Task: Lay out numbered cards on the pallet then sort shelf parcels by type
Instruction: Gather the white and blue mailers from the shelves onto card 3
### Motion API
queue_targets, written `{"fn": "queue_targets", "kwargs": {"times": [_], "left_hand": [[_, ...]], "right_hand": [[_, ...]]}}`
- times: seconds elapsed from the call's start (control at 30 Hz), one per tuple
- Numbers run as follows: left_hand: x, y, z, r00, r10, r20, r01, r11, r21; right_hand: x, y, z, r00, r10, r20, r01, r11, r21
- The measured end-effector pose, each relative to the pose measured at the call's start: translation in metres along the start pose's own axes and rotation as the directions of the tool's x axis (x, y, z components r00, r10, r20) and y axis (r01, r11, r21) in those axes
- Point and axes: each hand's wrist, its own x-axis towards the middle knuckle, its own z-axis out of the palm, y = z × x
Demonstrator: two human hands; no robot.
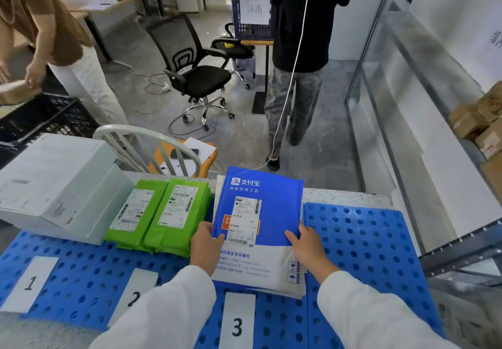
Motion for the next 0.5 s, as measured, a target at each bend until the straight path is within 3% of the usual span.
{"fn": "queue_targets", "kwargs": {"times": [0.1,0.2,0.37,0.5], "left_hand": [[-0.001,0.003,-0.006,0.997,0.073,0.008,-0.074,0.977,0.202],[-0.002,0.016,-0.015,0.973,0.227,0.044,-0.224,0.876,0.428],[-0.011,0.056,-0.021,0.860,0.452,0.235,-0.501,0.664,0.555],[-0.025,0.088,-0.028,0.756,0.576,0.312,-0.626,0.496,0.602]], "right_hand": [[0.003,-0.006,-0.012,0.993,0.021,0.119,-0.009,0.994,-0.106],[0.003,-0.016,-0.033,0.974,0.017,0.226,0.027,0.982,-0.189],[-0.016,-0.037,-0.068,0.976,-0.085,0.199,0.148,0.933,-0.329],[-0.040,-0.047,-0.085,0.971,-0.186,0.151,0.229,0.903,-0.363]]}}
